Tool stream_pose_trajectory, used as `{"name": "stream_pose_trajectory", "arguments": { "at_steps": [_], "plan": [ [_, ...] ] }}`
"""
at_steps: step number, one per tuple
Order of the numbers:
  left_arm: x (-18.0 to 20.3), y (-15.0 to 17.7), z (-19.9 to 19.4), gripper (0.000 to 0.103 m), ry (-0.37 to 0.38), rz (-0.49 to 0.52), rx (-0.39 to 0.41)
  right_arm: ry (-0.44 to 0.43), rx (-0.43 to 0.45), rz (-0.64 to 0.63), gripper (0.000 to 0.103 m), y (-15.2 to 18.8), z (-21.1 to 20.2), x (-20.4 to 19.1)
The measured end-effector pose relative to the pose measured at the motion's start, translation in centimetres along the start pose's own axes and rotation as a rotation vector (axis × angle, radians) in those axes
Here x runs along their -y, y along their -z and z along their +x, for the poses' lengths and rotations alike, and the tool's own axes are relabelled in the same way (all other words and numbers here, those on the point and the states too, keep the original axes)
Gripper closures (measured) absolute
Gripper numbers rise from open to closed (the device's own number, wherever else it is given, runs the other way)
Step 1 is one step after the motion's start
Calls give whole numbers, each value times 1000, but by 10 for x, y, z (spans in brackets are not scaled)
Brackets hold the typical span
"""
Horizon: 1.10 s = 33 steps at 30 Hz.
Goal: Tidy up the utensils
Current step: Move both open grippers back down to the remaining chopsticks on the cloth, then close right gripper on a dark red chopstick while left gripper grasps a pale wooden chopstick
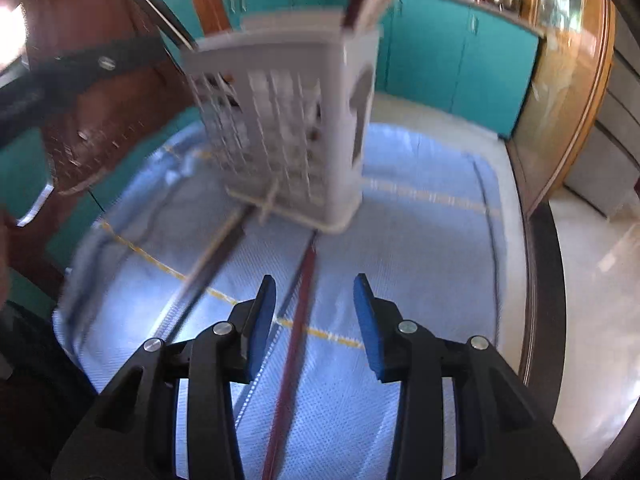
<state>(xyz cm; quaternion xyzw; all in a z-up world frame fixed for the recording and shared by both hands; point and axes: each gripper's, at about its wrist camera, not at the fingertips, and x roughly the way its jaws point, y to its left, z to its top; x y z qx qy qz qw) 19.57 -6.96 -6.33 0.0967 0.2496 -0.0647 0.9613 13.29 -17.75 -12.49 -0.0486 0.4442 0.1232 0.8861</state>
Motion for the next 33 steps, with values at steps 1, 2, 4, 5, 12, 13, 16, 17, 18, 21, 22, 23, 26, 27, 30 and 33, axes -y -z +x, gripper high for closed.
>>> {"name": "stream_pose_trajectory", "arguments": {
  "at_steps": [1,2,4,5,12,13,16,17,18,21,22,23,26,27,30,33],
  "plan": [
    [0,3,1,70,1,0,-7,5,-22,7,63,0,6,0],
    [1,5,2,70,-1,3,-12,12,-45,15,63,1,12,0],
    [0,7,3,70,-2,8,-19,15,-77,25,63,4,20,0],
    [0,8,4,70,-2,8,-23,12,-97,26,63,6,25,-2],
    [-2,14,7,70,-3,3,-51,15,-125,10,95,10,35,-8],
    [-3,14,8,70,-2,0,-57,9,-127,29,95,10,35,-7],
    [-6,17,15,70,14,-16,-99,-9,-124,117,96,7,31,7],
    [-8,19,19,70,28,-28,-127,-3,-120,154,96,6,29,15],
    [-10,24,27,70,57,-50,-176,3,-120,184,96,6,28,22],
    [-15,43,53,70,157,-129,-327,8,-145,241,96,7,30,36],
    [-15,49,61,70,188,-141,-371,3,-151,250,96,8,30,38],
    [-13,57,70,75,220,-147,-420,2,-151,248,96,8,30,38],
    [-6,71,85,78,243,-138,-491,-1,-149,237,96,7,31,32],
    [-5,76,90,78,237,-137,-516,-2,-149,234,96,7,30,31],
    [-2,85,97,77,255,-138,-557,7,-145,224,95,5,31,27],
    [3,89,97,77,245,-116,-551,7,-141,223,95,3,31,27]
  ]
}}
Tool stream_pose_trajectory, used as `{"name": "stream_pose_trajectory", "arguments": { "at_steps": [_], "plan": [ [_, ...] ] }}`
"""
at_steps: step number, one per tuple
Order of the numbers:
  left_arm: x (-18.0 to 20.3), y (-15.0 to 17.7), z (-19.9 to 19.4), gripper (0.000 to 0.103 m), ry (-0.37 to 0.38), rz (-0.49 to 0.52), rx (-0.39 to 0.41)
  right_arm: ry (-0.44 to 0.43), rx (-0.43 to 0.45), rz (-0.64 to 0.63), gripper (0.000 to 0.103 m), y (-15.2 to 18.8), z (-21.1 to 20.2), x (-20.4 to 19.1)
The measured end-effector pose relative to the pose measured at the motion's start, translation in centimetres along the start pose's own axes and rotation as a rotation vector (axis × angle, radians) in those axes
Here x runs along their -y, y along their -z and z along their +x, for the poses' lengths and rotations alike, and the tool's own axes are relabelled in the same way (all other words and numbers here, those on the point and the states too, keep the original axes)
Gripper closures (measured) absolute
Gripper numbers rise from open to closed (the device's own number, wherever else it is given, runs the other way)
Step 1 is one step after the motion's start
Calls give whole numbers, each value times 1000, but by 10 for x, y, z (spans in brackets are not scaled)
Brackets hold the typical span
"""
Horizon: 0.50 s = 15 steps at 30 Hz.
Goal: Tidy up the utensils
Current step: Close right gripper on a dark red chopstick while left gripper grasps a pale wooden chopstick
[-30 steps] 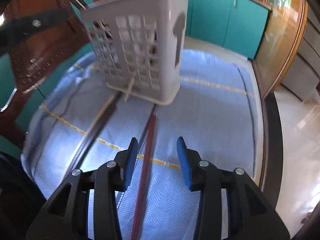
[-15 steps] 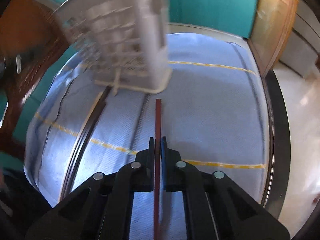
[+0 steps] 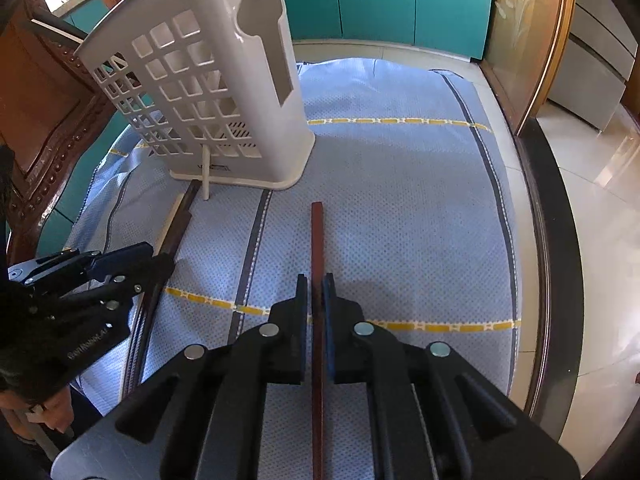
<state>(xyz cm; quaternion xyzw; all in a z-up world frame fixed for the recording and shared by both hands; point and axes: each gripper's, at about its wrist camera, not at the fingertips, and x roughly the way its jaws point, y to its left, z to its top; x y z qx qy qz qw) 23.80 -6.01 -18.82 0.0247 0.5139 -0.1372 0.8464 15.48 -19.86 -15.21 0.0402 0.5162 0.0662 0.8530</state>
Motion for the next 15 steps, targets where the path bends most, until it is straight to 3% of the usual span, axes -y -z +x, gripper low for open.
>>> {"name": "stream_pose_trajectory", "arguments": {
  "at_steps": [2,11,15],
  "plan": [
    [3,2,0,83,-8,4,11,3,2,-3,95,0,0,-1],
    [0,12,-18,87,68,-38,49,8,-5,4,95,1,1,3],
    [-5,13,-30,90,62,-57,71,6,-5,0,94,1,1,0]
  ]
}}
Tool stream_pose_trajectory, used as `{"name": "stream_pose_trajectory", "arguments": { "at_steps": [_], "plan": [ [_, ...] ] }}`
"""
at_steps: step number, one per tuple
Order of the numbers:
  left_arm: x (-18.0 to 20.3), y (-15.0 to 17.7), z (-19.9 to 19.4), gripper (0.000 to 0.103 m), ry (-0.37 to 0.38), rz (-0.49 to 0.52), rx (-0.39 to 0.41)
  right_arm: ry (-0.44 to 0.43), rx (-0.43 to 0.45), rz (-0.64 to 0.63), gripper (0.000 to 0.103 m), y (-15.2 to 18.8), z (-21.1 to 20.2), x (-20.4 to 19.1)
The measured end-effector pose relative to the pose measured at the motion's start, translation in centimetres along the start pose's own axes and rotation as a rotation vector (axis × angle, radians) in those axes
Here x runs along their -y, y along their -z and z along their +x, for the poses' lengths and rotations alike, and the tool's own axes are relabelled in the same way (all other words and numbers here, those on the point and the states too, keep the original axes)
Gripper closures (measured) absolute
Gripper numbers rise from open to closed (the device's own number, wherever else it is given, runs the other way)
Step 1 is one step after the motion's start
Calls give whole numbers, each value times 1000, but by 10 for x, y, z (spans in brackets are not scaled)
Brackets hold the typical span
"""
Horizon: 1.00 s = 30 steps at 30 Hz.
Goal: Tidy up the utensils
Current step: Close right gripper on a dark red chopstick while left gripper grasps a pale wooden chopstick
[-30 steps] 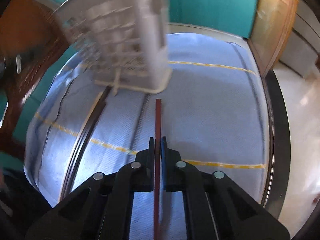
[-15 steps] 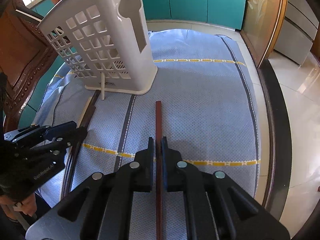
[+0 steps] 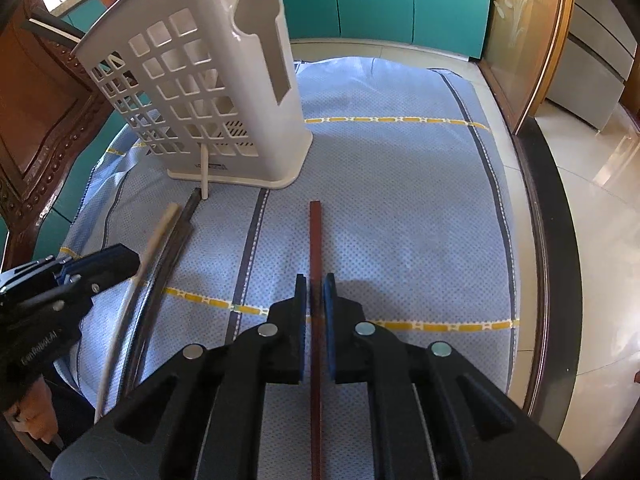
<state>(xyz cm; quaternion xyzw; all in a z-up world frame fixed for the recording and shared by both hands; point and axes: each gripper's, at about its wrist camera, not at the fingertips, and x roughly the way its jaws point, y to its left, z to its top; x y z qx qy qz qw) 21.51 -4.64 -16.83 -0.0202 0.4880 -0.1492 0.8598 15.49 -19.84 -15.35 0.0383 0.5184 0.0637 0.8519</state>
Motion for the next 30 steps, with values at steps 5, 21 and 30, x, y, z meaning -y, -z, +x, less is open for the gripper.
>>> {"name": "stream_pose_trajectory", "arguments": {
  "at_steps": [5,21,30],
  "plan": [
    [-14,-2,10,90,-57,-3,-25,4,0,-6,91,-1,1,-4],
    [-11,-27,40,81,-193,19,-18,67,38,-95,81,-4,12,-21],
    [-11,-29,43,75,-208,26,-16,102,52,-107,73,-6,15,-29]
  ]
}}
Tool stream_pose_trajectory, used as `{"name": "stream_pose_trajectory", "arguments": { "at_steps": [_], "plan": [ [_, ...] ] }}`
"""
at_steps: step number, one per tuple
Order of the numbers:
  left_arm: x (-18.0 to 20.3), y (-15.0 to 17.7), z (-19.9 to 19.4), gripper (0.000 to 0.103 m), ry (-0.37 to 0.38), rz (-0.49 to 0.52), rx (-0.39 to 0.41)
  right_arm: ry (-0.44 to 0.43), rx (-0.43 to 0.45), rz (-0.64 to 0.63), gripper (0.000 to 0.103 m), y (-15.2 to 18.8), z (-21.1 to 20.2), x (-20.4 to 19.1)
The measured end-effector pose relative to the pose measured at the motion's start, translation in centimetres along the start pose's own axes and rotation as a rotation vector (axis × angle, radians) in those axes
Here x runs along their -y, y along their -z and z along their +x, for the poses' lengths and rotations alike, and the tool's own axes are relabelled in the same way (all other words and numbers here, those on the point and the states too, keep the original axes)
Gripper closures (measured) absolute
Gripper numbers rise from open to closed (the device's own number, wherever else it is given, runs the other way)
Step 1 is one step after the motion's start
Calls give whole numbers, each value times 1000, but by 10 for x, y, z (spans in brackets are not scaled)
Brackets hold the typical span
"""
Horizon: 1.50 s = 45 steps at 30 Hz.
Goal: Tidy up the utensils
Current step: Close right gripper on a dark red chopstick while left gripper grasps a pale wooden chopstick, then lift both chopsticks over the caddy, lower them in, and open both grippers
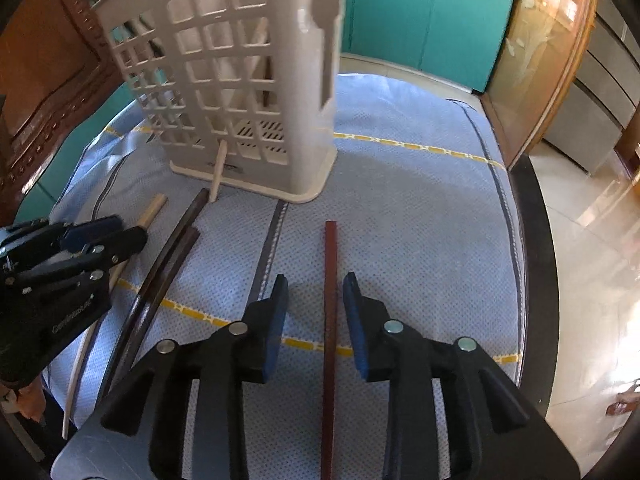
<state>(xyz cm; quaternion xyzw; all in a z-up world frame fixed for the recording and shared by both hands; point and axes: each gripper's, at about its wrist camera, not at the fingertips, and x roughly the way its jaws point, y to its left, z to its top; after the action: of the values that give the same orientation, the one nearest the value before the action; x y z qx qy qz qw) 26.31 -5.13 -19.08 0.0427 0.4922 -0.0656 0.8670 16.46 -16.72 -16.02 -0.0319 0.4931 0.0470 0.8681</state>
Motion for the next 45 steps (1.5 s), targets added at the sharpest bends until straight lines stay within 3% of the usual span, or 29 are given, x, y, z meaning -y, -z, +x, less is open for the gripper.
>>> {"name": "stream_pose_trajectory", "arguments": {
  "at_steps": [11,13,14,15,17,23,31,37,41,45],
  "plan": [
    [-4,7,-2,75,1,6,1,10,6,15,73,-3,1,5],
    [-4,8,-4,75,0,7,2,5,7,21,81,-3,1,7],
    [-4,8,-5,75,-3,11,3,-2,6,24,92,-3,0,8],
    [-3,8,-5,77,-1,14,4,-10,4,29,96,-3,0,9],
    [2,9,-8,94,21,22,6,-28,0,44,96,-3,-1,11],
    [6,11,-16,96,22,32,41,-60,70,53,97,-7,-26,17],
    [3,11,-97,96,62,53,239,-207,352,40,97,8,-127,32],
    [-8,14,-187,96,109,37,473,-321,490,99,96,9,-191,47],
    [-21,2,-242,96,134,21,600,-380,571,108,96,-17,-229,53],
    [-34,-30,-288,96,179,-5,704,-403,679,115,96,-68,-263,55]
  ]
}}
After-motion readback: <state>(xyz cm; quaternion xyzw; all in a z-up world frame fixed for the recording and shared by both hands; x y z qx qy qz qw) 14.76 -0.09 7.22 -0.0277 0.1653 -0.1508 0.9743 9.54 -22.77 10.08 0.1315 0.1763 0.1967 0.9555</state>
